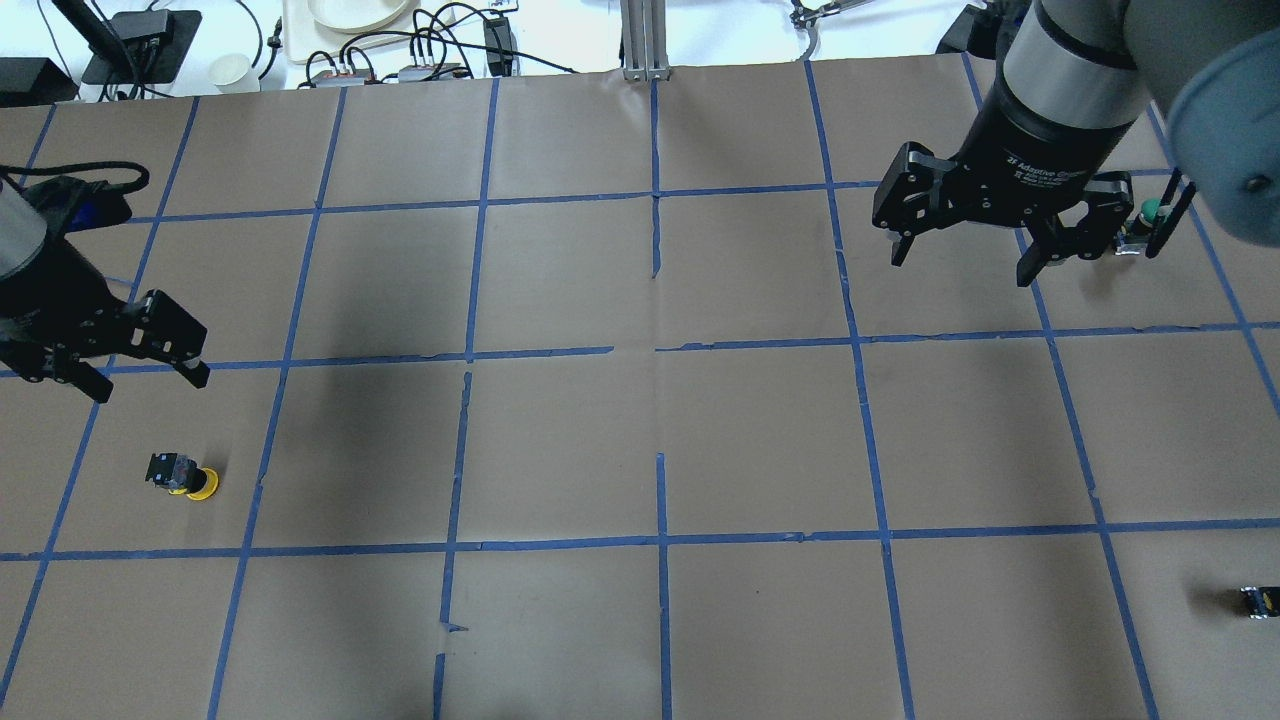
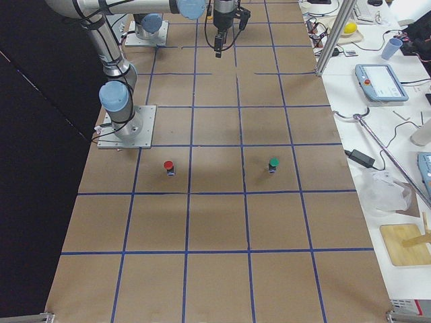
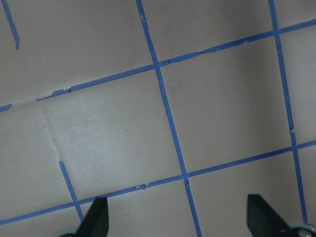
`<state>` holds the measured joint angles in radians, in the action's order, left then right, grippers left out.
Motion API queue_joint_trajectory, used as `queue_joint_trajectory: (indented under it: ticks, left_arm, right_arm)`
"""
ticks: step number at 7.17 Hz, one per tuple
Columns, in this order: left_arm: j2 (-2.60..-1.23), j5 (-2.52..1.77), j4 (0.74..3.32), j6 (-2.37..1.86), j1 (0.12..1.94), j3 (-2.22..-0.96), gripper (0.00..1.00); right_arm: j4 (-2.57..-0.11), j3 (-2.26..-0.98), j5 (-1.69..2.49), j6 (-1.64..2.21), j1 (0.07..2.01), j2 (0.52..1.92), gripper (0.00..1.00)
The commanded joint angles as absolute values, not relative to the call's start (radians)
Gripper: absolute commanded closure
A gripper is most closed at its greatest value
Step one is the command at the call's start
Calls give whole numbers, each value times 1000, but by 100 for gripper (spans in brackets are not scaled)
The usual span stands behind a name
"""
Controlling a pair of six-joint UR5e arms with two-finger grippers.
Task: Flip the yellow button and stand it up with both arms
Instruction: 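Close the left gripper on the base of the yellow button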
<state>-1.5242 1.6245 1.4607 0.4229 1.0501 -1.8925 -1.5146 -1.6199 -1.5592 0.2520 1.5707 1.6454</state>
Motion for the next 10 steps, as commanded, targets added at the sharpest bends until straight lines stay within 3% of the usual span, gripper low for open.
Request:
queue_joint_trajectory:
  ticks: [1,4,8,10]
  left_arm:
    - [-1535,1631,1152,587,942,-2090,1]
    - [-1681,1629,866,789,917,-2172,1]
    - [-1690,1620,870,813,864,-2200,3]
    - [-1671,1626,870,810,868,-2233,20]
  right_arm:
    - [-1514,-1620,-1557,252,1571,1644,0]
    - [-1516,-1628,-1557,250,1571,1644,0]
    - [-1516,-1628,-1557,252,1571,1646,0]
    - [-1516,-1628,-1555,252,1571,1647,0]
